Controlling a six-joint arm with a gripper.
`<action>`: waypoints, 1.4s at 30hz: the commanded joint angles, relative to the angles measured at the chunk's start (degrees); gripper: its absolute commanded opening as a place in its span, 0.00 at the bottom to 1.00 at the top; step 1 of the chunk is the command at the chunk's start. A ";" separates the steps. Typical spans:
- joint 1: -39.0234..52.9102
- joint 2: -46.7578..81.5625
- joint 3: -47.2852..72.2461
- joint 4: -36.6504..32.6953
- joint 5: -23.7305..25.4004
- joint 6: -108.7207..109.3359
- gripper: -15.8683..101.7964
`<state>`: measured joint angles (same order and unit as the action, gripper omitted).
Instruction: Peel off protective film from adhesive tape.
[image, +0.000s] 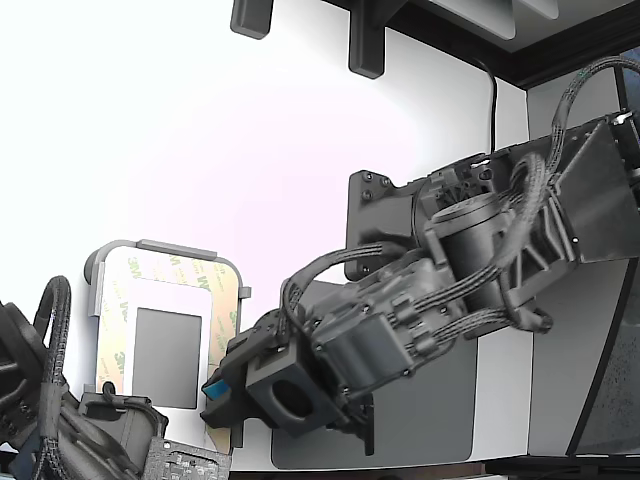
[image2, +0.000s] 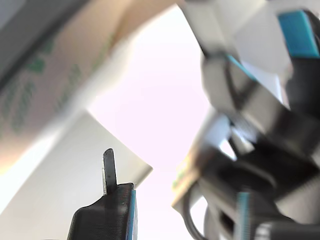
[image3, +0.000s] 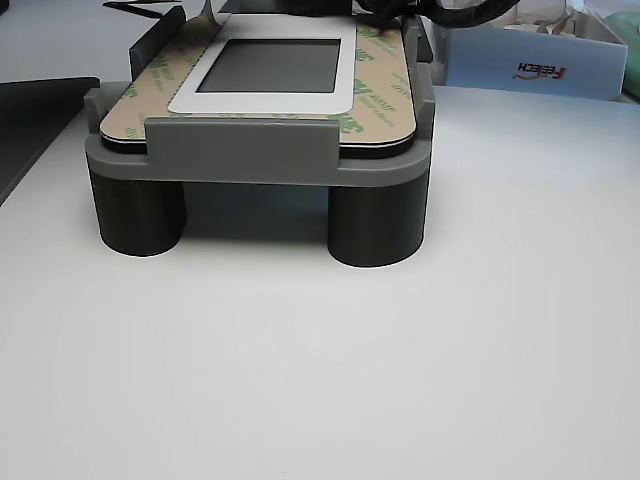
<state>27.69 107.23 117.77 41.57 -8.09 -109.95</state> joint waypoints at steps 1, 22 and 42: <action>-3.08 7.03 0.44 -0.26 -0.88 1.67 0.98; -17.58 56.43 34.45 -22.32 -1.41 19.95 0.92; -6.42 62.14 32.34 -11.25 40.69 92.20 0.98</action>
<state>19.34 168.05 153.54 23.12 19.25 -53.26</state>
